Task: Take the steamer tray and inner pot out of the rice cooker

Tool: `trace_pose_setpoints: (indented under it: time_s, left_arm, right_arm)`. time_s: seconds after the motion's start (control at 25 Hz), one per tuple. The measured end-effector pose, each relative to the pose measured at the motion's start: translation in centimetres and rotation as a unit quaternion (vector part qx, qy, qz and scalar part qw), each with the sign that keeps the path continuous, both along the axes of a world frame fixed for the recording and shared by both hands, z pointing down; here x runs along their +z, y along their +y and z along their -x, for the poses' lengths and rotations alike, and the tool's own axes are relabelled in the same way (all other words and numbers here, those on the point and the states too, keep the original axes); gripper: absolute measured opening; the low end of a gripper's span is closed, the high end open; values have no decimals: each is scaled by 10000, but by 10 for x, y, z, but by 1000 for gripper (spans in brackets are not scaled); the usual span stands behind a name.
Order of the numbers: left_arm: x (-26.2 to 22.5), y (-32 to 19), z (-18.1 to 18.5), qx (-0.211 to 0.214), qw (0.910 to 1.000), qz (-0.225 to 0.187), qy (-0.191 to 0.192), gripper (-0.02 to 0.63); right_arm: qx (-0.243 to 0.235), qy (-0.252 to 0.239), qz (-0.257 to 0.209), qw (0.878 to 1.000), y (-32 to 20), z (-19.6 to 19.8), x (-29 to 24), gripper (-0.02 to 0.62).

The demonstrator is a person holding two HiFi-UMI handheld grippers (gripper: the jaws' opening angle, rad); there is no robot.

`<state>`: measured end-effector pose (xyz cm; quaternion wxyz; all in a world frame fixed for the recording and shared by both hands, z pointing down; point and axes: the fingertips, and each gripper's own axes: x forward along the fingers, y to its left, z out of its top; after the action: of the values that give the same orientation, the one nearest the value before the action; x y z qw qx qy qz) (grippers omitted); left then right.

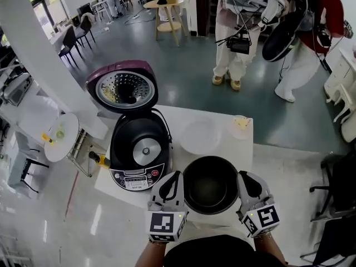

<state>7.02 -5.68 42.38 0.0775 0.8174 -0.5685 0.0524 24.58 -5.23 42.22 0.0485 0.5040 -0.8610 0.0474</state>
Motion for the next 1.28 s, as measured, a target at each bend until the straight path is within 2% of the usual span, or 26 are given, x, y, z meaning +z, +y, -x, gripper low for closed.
trace_pose_setpoints:
  time_s: [0.32,1.0,1.16,1.28]
  left_arm:
    - [-18,-2,4,-28,9997,-192,129,-2]
    - [-14,-5,8,8,9999,-84,55,-2]
    - [-23,-3,11,-15,9992,-373,143,-2]
    - [-40,1,16,-51,9964,-788,294,-2]
  right_arm:
    - [49,51,161,9998,-4,2,-2,2]
    - [19,171,261,9995,-4,7,5,2]
    - [60,209,126,9997,0,8,2,2]
    - [234,232,-243,9992,2,6,-9,2]
